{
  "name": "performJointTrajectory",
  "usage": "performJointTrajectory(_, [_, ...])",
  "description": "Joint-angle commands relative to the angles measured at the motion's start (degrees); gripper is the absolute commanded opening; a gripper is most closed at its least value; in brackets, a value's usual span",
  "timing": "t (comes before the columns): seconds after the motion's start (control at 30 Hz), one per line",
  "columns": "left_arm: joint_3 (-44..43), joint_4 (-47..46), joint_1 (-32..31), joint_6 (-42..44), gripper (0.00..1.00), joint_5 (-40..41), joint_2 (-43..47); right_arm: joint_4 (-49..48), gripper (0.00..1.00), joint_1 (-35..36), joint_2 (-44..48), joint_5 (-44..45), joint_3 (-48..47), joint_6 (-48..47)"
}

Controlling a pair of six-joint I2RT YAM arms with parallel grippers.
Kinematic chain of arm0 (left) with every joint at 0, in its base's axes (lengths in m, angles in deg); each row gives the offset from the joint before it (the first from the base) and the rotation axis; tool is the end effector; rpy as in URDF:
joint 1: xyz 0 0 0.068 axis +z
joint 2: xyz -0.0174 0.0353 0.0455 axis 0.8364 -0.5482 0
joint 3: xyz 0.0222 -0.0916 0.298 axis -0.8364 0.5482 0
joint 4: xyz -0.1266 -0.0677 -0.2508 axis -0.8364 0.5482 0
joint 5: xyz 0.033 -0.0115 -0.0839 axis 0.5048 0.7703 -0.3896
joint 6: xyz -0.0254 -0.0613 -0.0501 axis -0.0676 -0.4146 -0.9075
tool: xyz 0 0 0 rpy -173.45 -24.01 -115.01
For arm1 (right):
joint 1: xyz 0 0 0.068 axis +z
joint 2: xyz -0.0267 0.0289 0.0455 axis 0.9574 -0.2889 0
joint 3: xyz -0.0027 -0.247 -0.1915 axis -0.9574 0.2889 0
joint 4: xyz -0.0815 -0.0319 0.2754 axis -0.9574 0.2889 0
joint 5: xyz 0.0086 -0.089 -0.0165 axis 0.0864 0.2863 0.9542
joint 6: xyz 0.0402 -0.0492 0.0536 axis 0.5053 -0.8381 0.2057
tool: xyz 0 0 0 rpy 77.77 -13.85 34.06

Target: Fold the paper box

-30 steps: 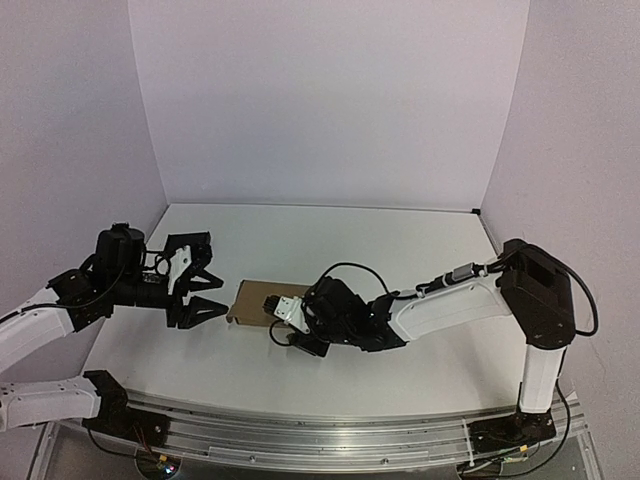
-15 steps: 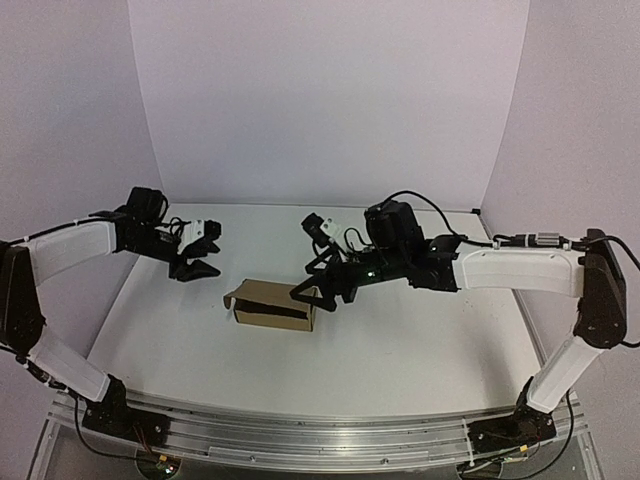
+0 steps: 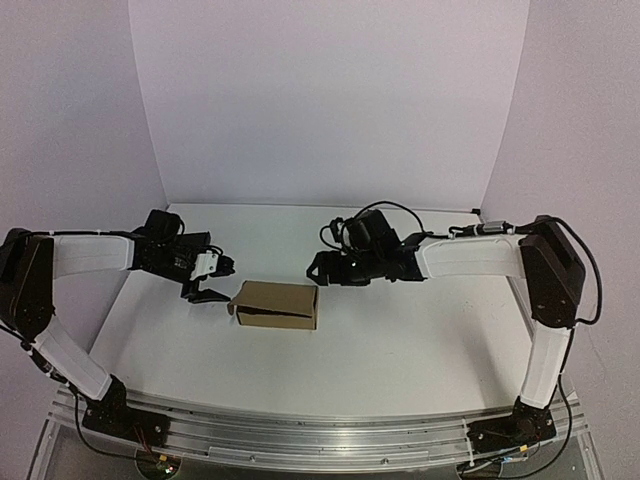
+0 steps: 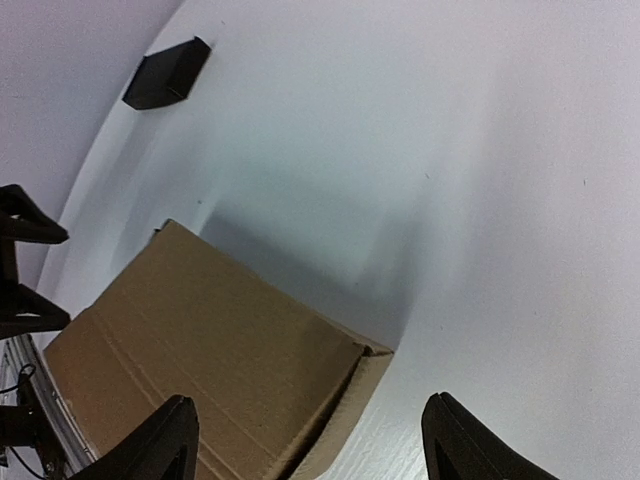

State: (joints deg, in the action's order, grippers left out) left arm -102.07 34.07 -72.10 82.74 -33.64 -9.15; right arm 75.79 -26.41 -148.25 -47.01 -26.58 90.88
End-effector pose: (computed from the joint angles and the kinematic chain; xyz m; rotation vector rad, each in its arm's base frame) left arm 0.3098 -0.1368 0.2023 1.7707 1.3542 -0.4071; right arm 0.3446 0.3677 0.2188 -0.3798 2.2470 0.7288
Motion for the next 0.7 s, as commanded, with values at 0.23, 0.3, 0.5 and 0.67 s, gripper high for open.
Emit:
performJointTrajectory(0.23, [3.64,2.11,-4.95,11.96,0.66,1.55,1.19,2.20,0.76,0.59,-8.69,-5.30,-1.23,8.12])
performJointTrajectory(0.3, [4.53,2.08,-6.89,12.53,0.66,1.18,1.91,2.17,0.73,0.62,-9.22,-5.23,-0.41,8.10])
performJointTrajectory(0.5, [7.55,4.21,-10.39,20.06,0.56,1.64,2.52,2.08,0.65,0.60,-11.31,-8.27,-0.87,7.76])
performJointTrajectory(0.67, [9.78,1.61,-10.41,29.06,0.57,6.19,1.81,2.13,0.61,0.45,-12.03,-8.30,-0.97,6.85])
